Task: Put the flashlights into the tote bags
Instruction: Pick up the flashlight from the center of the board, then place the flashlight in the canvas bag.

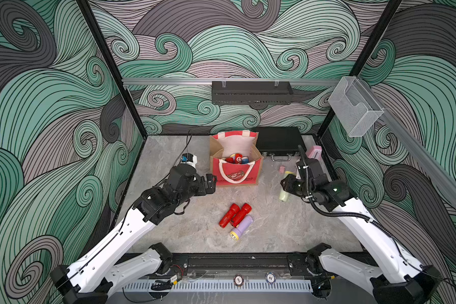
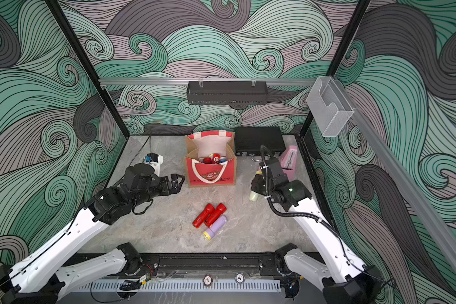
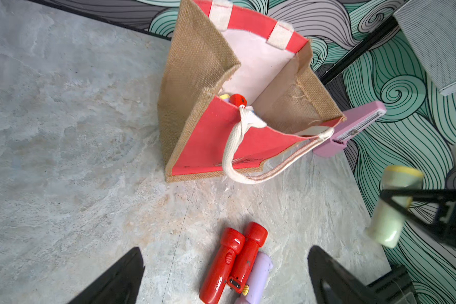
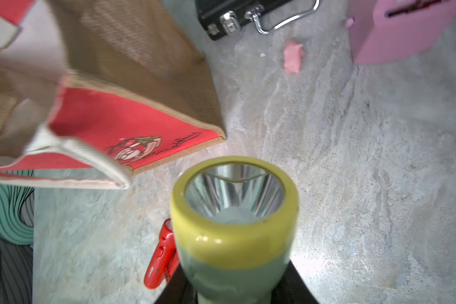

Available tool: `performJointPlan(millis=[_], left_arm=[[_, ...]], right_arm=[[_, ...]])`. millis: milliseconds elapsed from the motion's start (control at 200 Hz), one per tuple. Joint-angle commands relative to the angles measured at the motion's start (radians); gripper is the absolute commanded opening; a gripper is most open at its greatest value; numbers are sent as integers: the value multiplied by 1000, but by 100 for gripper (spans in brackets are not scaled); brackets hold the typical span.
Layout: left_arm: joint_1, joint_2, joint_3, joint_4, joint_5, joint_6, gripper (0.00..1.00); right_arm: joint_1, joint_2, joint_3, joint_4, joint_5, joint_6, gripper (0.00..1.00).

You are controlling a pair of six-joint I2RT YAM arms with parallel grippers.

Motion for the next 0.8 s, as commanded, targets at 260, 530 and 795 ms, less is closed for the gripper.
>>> performJointPlan(millis=[260,530,795], left_arm=[[35,9,-11,-101,-4,19,98],[39,67,-9,-173,-77,-59,99],[38,109,-58,-125,34,-113,99]], right_arm=[[128,356,555,-83,31,-218,0],[131,543,789,-56,-40,-311,0],[137,687,964,-68,-57,-371,0]])
